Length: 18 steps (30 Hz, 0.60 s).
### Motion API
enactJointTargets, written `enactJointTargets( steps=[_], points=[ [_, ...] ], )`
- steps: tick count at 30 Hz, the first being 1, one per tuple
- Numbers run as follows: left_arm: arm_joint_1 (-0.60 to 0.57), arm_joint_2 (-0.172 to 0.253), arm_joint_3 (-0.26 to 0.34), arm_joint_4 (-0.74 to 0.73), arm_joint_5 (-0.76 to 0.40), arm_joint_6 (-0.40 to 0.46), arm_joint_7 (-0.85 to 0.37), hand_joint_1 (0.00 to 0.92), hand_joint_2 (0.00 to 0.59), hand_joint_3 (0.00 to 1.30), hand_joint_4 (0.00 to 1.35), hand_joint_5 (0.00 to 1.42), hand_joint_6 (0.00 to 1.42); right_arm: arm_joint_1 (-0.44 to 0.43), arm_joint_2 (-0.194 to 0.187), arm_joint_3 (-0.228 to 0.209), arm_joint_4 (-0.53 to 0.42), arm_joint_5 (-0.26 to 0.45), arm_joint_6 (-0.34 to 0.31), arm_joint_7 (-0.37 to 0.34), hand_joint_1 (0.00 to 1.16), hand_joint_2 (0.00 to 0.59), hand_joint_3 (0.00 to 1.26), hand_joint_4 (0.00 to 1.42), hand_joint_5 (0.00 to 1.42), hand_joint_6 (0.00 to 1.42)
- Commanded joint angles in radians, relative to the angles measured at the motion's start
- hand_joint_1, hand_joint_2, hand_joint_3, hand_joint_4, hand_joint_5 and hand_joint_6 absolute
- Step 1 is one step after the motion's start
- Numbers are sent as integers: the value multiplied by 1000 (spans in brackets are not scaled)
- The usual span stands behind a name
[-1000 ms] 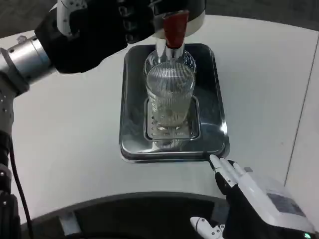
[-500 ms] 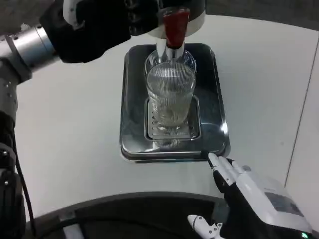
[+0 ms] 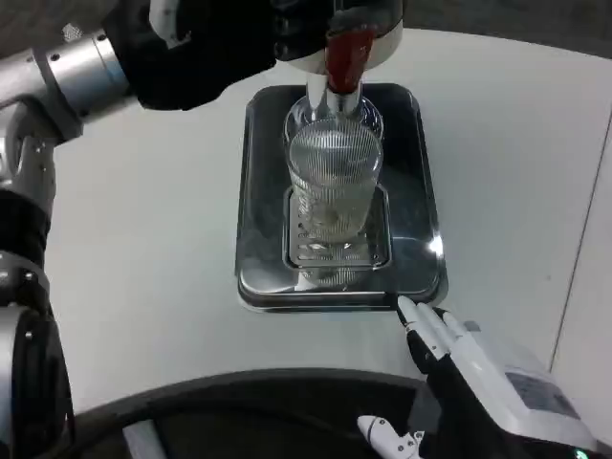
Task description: Grasp the cup under the faucet to collect the drink, then remove the cup.
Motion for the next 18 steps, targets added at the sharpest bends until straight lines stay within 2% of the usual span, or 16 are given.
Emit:
enactJointTargets(
  steps=[1,7,12,18],
  points=[
    [-17,-17,-29,6,41,-43,-38,0,40,26,0,22,39,11,7,2,-7,-5,1,-15,336,390,0,0,0,0],
    [-14,-21,-39,-2,62,-107,-50,0,40,25,0,30,40,-11,7,-5,17,1,4,-22,336,390,0,0,0,0],
    [0,-21,-62,-10,80,-180,-64,0,40,29,0,33,32,-46,0,-28,39,13,8,-26,336,390,0,0,0,0],
    [15,-18,-80,-14,106,-261,-74,0,41,33,0,34,28,-119,-7,-84,96,73,11,-51,335,385,0,0,0,0]
  ],
)
